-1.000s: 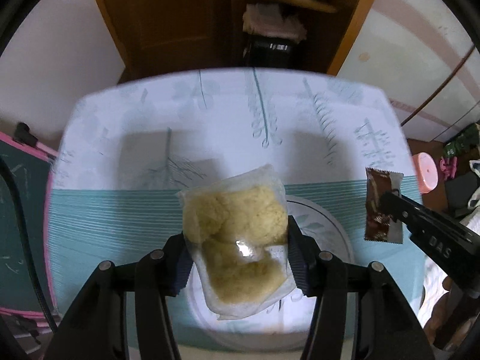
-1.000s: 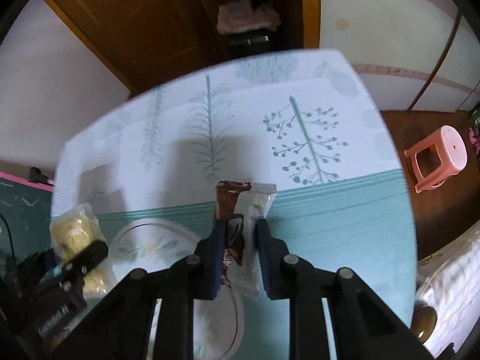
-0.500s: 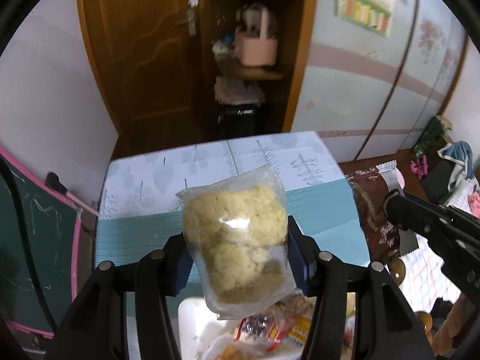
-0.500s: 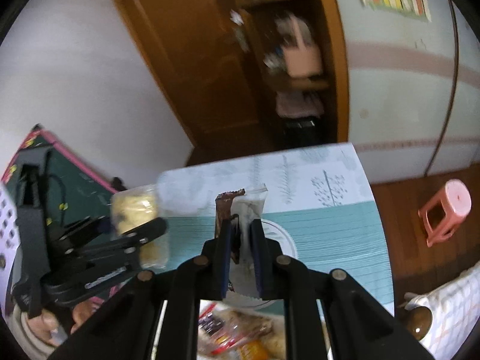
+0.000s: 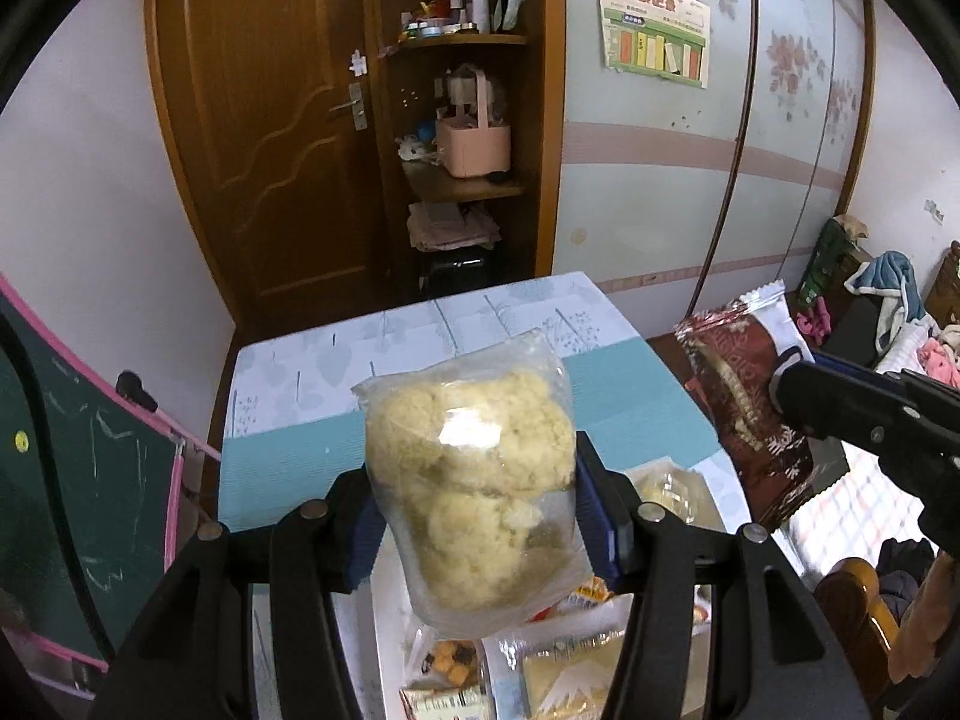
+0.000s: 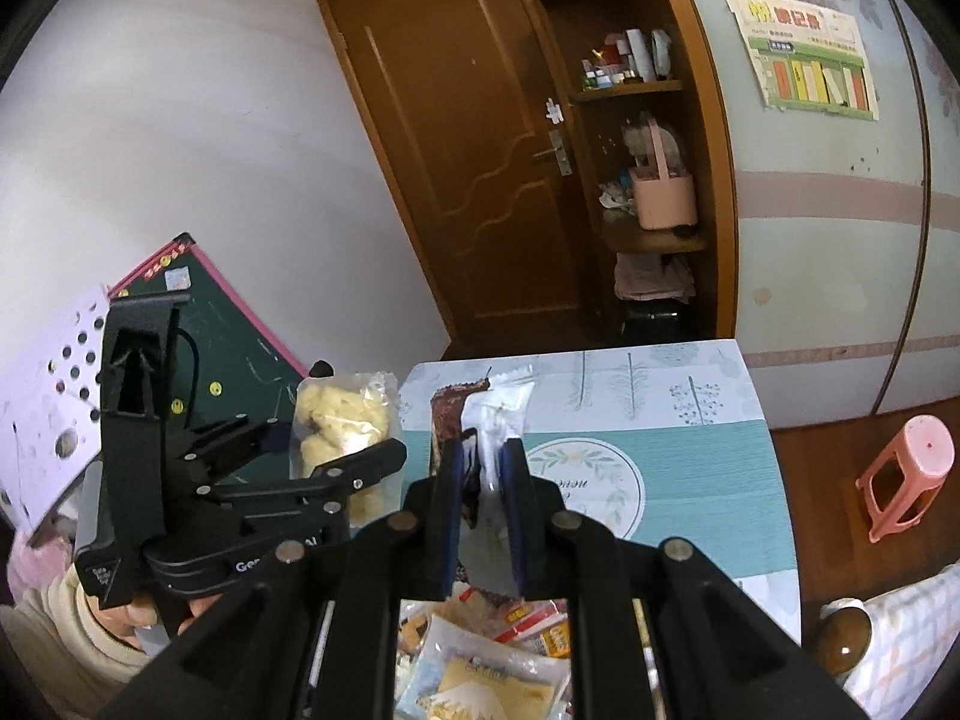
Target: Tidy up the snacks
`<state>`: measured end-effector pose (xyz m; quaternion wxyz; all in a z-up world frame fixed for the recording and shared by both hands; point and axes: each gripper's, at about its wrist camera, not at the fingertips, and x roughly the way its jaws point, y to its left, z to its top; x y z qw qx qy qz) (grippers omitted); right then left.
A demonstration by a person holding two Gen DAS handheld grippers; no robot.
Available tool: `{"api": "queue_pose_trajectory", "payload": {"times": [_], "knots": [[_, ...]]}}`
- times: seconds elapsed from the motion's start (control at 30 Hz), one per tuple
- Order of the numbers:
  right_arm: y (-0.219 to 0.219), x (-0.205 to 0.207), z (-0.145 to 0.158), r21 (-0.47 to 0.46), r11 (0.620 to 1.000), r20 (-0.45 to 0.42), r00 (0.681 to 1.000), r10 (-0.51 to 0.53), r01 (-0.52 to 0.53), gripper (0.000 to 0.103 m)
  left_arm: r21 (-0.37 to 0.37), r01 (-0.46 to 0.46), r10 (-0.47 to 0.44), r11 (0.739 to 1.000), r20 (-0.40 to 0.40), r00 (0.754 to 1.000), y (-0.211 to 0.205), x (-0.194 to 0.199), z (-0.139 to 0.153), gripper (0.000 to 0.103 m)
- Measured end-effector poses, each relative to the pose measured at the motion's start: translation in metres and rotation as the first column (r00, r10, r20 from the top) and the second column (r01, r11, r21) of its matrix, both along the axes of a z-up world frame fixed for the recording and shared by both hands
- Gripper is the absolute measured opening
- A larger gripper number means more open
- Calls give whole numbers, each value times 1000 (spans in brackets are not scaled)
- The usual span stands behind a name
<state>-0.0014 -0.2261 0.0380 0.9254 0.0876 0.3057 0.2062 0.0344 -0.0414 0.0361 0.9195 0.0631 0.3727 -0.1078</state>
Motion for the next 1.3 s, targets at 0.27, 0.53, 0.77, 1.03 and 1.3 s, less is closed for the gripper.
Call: {"api": "queue_pose_trajectory", "payload": {"times": [0.27,0.53,0.77,1.03,1.3], "knots": [[8,-30,-42,-48,997,-33,998,-54,53,13,18,-31,31,999,-21,999,5,-22,-44,54],[16,-27,-91,-98,993,-152,986,-72,58,15,58,-75,80,996,-93,993,10,-23,-86,78],[22,-41,-93,-175,979,-101,987,-123,104,52,46,-71,74,996,-88,993,14,-31,-94,102],[28,-54,-82,-209,970,-24,991,-134,126,59,14,-104,105,994,-89,990,17,-31,-92,102],[27,-58,-78,-203,970,-6,990,-139,135,59,24,-112,113,993,-72,991,14,-34,-89,102]]}}
